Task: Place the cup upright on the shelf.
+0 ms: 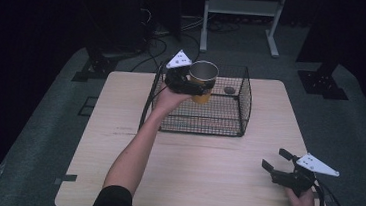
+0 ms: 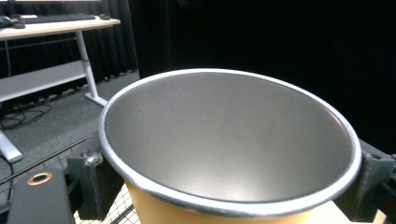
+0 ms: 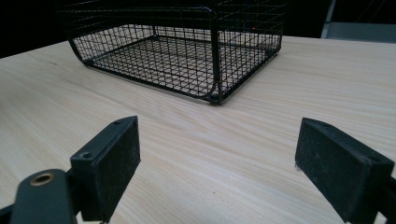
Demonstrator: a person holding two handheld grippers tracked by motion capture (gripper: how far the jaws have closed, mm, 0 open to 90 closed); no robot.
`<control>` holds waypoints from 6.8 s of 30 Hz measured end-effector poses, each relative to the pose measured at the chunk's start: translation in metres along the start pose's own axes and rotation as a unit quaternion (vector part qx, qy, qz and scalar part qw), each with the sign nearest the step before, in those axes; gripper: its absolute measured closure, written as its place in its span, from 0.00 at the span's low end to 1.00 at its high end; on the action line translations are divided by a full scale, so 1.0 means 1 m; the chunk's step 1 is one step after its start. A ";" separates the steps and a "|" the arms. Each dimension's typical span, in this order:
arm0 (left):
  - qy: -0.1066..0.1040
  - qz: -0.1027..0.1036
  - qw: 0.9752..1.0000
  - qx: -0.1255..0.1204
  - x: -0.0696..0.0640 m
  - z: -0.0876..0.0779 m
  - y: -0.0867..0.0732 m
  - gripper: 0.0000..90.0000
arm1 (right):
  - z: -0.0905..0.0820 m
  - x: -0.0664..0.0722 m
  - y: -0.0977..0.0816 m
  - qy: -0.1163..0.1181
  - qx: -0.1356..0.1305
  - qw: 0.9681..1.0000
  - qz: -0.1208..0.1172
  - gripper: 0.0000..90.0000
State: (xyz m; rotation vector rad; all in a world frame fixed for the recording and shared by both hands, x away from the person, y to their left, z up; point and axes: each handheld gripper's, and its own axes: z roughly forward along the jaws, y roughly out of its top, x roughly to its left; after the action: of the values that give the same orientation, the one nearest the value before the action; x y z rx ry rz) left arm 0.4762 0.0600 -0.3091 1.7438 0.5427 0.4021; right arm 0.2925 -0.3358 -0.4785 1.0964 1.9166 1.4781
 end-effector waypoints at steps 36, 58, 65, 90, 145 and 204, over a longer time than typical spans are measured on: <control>0.007 -0.027 0.996 0.085 0.050 0.069 -0.040 0.14 | 0.001 0.000 0.000 0.002 0.003 1.000 0.000 0.14; 0.001 -0.031 0.992 0.125 0.051 0.101 -0.059 0.14 | 0.000 -0.001 0.000 0.006 0.002 1.000 0.004 0.14; -0.003 -0.031 0.989 0.147 0.053 0.108 -0.063 0.14 | 0.000 -0.001 0.000 0.007 0.002 1.000 0.004 0.14; -0.013 -0.019 0.979 0.203 0.056 0.109 -0.073 0.14 | 0.000 -0.002 0.000 0.009 0.000 1.000 0.007 0.14; -0.001 0.016 0.990 0.141 0.045 0.074 -0.046 0.02 | 0.000 -0.002 0.000 0.008 0.000 1.000 0.007 0.14; -0.017 0.028 0.998 0.046 -0.031 -0.012 -0.049 0.02 | 0.000 -0.001 0.000 0.008 -0.002 1.000 0.005 0.14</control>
State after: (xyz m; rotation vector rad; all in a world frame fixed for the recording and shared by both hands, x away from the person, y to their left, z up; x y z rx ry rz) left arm 0.4374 0.0617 -0.3536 1.8554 0.4956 0.3916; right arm 0.2930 -0.3371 -0.4787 1.0960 1.9217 1.4993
